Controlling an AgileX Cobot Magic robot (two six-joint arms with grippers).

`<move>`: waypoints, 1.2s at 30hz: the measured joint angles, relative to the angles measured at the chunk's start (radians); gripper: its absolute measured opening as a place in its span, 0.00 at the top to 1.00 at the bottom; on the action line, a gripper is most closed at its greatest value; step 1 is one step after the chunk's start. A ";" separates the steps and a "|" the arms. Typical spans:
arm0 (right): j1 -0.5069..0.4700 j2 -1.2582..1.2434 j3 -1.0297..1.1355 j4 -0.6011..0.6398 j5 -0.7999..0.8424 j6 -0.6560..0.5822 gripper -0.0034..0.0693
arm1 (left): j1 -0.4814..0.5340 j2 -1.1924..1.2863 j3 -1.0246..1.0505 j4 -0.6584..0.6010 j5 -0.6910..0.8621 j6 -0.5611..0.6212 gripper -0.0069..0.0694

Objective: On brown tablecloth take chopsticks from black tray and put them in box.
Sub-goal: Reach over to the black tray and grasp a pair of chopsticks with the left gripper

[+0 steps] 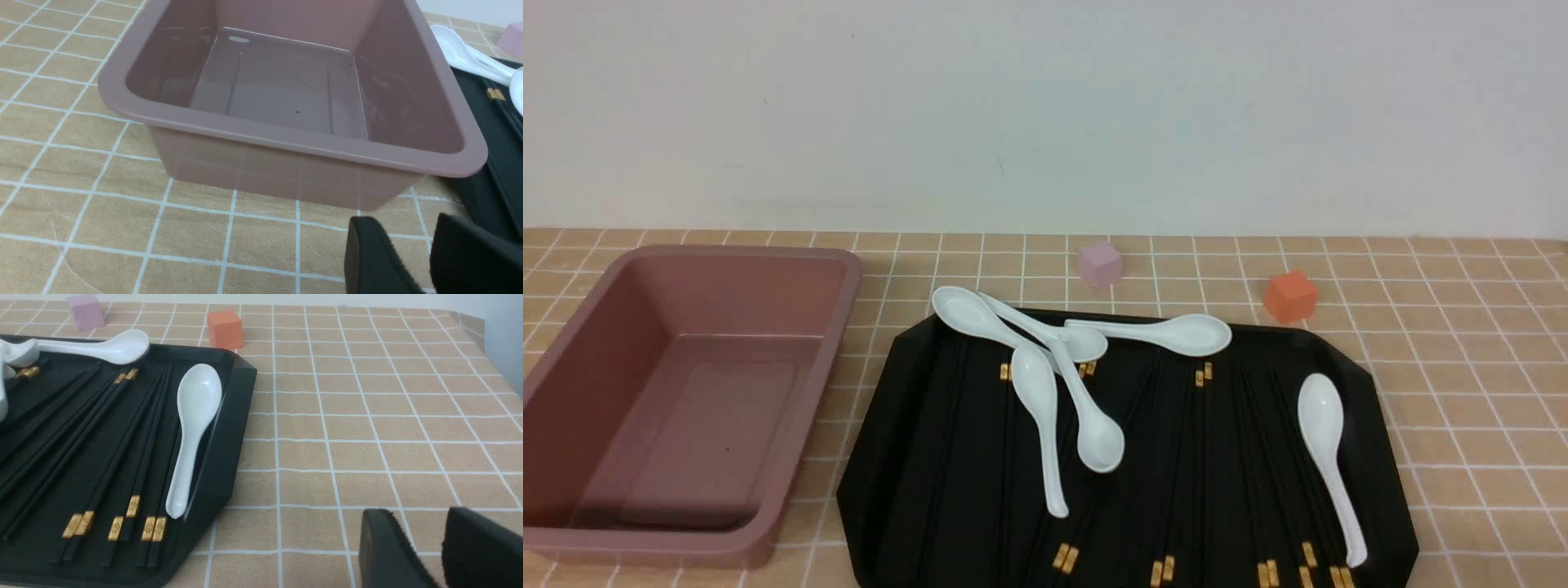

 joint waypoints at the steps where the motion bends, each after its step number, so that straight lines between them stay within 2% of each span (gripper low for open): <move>1: 0.000 0.000 0.000 0.000 0.000 0.000 0.62 | 0.000 0.000 0.000 0.000 0.000 0.000 0.60; 36: 0.000 0.000 0.000 0.001 0.000 0.000 0.62 | 0.000 0.000 0.000 0.031 0.000 0.000 0.60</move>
